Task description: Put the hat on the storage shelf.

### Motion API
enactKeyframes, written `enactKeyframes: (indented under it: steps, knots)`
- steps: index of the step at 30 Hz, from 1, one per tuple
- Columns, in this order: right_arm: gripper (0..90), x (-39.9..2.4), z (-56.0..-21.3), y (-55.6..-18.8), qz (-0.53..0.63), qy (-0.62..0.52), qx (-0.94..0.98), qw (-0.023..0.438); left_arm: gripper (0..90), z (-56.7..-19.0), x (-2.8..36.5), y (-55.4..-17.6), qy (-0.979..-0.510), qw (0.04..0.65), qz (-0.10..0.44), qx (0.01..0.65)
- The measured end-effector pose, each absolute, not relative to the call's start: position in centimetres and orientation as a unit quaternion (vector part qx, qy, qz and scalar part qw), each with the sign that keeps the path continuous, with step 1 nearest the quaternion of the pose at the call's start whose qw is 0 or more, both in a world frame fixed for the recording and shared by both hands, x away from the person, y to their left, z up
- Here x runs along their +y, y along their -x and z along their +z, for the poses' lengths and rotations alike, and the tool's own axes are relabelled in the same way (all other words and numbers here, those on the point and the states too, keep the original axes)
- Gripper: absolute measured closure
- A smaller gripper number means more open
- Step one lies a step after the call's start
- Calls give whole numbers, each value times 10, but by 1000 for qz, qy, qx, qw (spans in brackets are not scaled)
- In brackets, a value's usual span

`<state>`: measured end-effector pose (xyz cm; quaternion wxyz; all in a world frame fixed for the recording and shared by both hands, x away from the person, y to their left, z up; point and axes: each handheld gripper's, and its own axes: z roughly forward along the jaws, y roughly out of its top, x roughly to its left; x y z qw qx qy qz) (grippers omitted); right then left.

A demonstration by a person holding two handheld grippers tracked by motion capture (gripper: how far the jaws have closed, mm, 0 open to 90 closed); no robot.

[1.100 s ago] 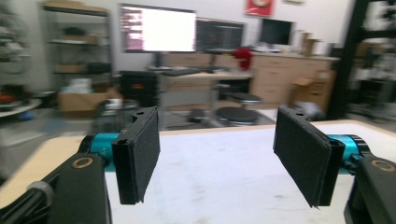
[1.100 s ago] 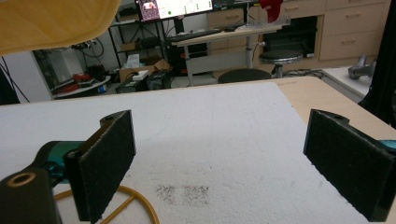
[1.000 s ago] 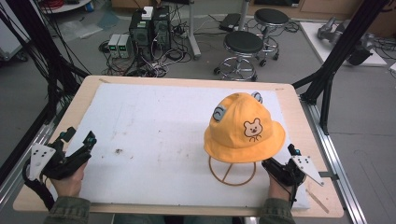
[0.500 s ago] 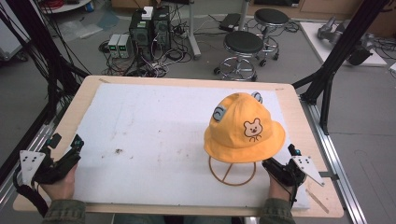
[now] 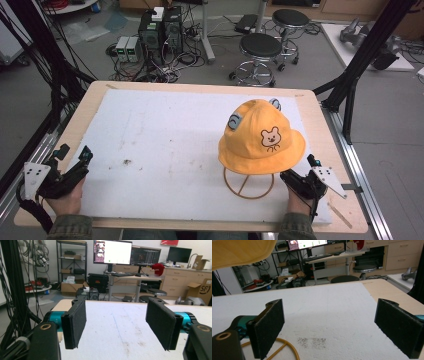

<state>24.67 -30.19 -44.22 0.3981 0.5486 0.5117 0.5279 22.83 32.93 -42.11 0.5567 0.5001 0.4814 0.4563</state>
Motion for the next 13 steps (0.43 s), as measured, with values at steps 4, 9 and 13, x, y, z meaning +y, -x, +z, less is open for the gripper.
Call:
enactKeyframes:
  steps: [4, 9, 13]
  knots:
    - [80, -302, -442, -247, 528, -549, 512, 397, 330, -422, 330, -228, -502, 558, 452, 482]
    - [80, -302, -443, -248, 525, -550, 514, 396, 327, -422, 330, -228, -509, 561, 441, 481]
    - [80, -302, -443, -248, 524, -551, 513, 398, 327, -422, 329, -228, -514, 560, 440, 479]
